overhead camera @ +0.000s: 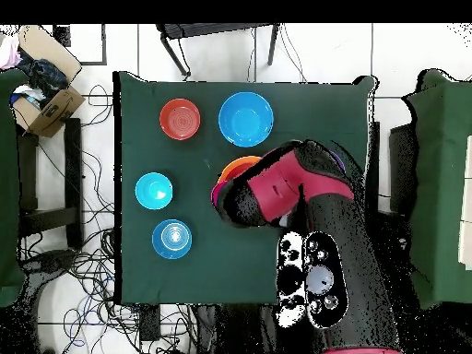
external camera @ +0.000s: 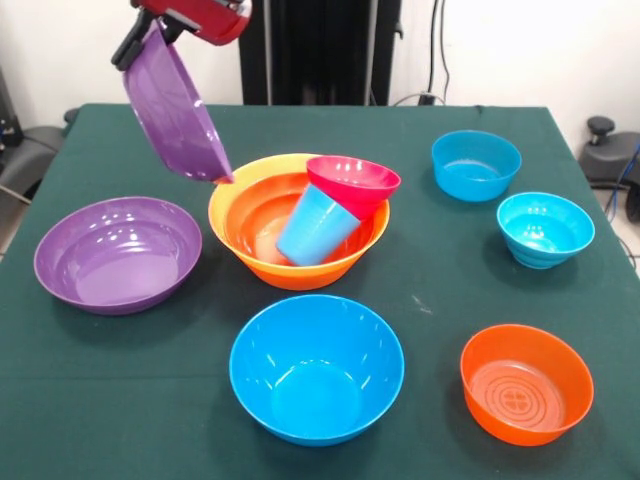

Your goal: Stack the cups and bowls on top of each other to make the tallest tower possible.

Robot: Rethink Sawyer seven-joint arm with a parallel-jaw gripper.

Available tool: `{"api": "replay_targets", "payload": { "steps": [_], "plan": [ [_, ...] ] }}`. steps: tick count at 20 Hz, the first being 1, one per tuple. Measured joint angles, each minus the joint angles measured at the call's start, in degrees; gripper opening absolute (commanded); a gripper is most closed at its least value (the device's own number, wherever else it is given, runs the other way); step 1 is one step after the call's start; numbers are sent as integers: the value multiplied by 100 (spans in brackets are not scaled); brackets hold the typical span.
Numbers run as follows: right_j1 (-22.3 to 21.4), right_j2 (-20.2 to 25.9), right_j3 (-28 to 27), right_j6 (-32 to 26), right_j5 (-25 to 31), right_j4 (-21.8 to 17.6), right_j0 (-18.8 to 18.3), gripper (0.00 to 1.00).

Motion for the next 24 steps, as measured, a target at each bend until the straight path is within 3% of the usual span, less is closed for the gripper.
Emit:
{"api": "replay_targets", "payload": {
  "steps": [5,13,24],
  "plan": [
    [306,-468,-404,737,108,-64,653,0],
    [892,-819,-1005,1756,547,-62,1465,0],
    [1232,-1316,-1145,1933,652,-60,2033,0]
  ]
}}
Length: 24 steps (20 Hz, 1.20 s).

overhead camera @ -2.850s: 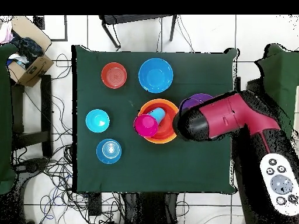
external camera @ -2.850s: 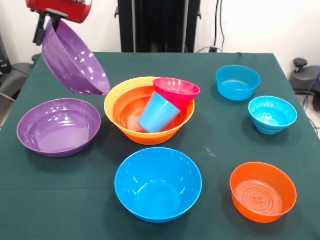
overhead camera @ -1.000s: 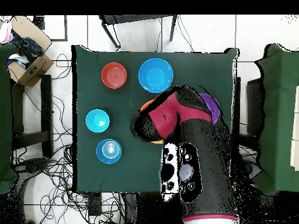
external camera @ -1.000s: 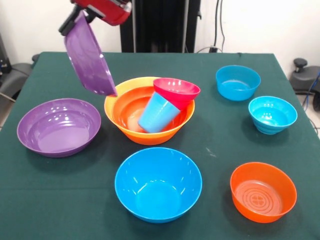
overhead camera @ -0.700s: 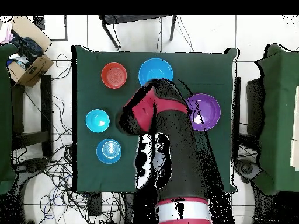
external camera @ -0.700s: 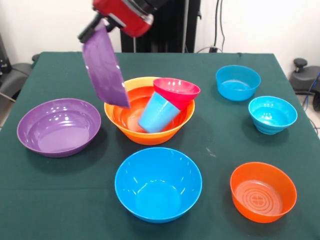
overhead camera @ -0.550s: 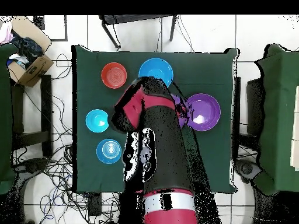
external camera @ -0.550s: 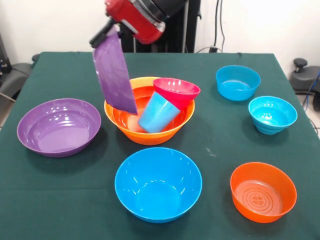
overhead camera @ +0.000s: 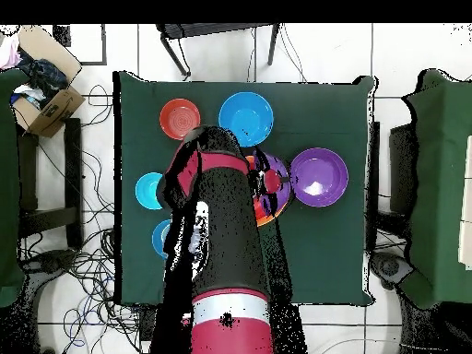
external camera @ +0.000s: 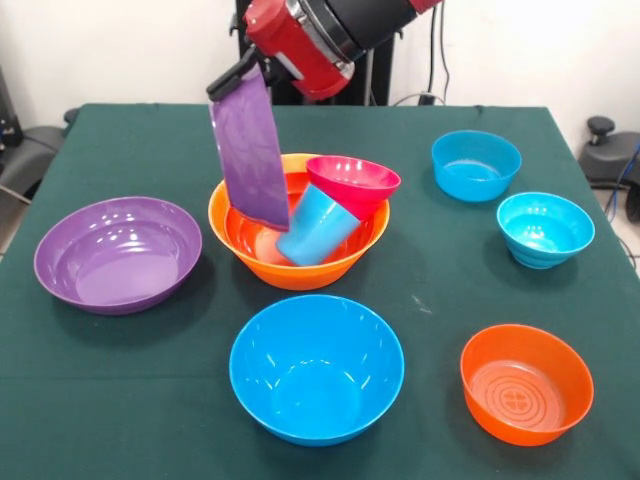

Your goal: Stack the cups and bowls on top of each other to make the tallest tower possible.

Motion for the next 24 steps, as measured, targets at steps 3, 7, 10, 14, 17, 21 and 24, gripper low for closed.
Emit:
{"api": "replay_targets", "payload": {
  "steps": [3,7,10,14,17,21,24],
  "plan": [
    [18,-258,0,0,0,1,135,0],
    [26,-524,-2,0,0,0,276,0],
    [84,-812,-32,0,0,-20,446,0],
    [210,-1082,-68,0,0,-19,629,0],
    [307,-1232,-82,0,-1,-18,734,0],
    [492,-1469,-118,1,-1,-17,920,0],
    [626,-1613,-162,2,-2,-15,1032,0]
  ]
}}
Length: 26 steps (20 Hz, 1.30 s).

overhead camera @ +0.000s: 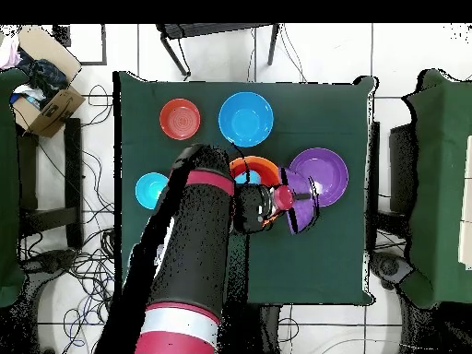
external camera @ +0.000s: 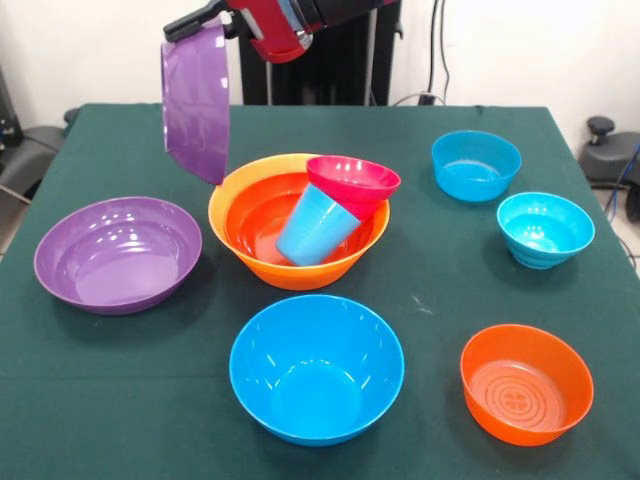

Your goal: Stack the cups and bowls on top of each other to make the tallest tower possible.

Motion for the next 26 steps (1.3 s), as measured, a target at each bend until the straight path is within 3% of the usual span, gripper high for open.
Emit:
{"api": "replay_targets", "payload": {
  "steps": [14,25,26],
  "plan": [
    [485,-460,-176,432,47,208,475,0],
    [859,-722,-502,1063,212,782,816,0],
    [918,-779,-612,1185,211,888,858,100]
  ]
}}
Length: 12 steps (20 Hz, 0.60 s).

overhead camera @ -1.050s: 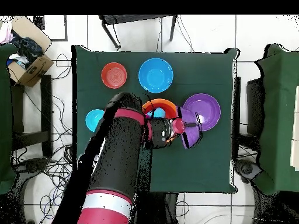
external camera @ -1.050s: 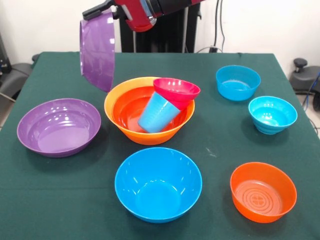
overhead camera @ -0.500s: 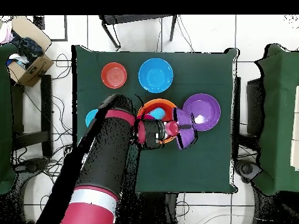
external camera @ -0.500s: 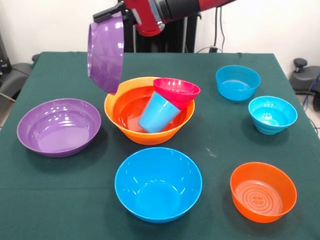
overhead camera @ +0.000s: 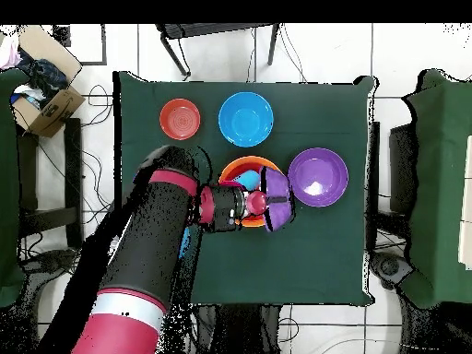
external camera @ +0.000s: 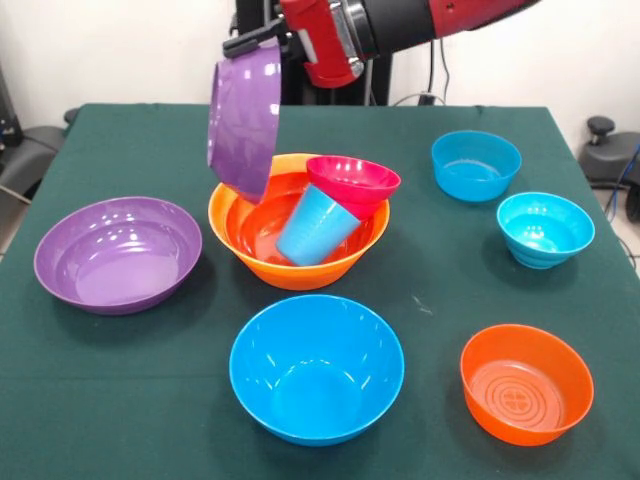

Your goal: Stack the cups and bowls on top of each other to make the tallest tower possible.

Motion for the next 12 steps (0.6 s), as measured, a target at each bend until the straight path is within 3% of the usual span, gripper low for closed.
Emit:
{"api": "replay_targets", "payload": {
  "steps": [12],
  "plan": [
    [338,-516,-565,521,99,42,395,100]
  ]
}}
